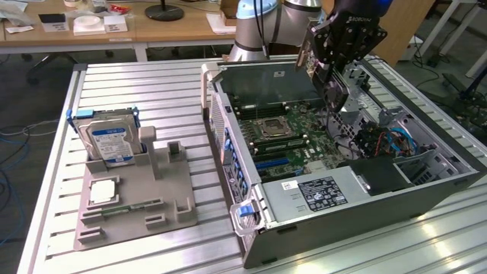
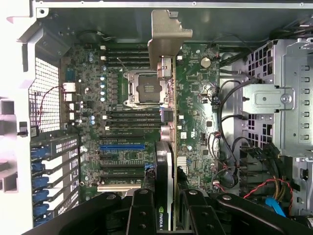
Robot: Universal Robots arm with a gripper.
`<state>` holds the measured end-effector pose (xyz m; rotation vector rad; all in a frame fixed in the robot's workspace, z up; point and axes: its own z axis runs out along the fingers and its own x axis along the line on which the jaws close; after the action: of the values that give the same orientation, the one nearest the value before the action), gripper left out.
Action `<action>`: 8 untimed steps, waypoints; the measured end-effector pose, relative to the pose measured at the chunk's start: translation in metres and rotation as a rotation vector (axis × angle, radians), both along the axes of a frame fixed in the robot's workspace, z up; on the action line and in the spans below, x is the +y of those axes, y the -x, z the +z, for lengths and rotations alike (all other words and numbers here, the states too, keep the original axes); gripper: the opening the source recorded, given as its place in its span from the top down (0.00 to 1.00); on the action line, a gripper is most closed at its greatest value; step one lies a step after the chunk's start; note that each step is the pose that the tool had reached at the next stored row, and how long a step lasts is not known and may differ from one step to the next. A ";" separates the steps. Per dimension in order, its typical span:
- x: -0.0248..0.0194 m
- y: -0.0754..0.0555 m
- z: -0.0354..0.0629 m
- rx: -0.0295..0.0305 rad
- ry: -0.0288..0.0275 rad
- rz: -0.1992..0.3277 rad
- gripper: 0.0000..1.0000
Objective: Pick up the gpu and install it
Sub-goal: 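Pick up the gpu and move the gpu toward the slot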
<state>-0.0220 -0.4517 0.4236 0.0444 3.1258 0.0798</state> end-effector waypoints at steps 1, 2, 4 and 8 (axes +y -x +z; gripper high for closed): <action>0.0001 -0.001 -0.0002 0.0000 -0.0001 0.000 0.73; 0.0001 -0.003 -0.0004 0.0000 -0.0003 0.000 0.73; 0.0001 -0.010 -0.0008 0.0002 -0.0001 0.000 0.73; 0.0001 -0.022 -0.0018 0.0004 0.0000 0.000 0.73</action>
<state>0.0000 -0.4516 0.4218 0.0442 3.1262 0.0797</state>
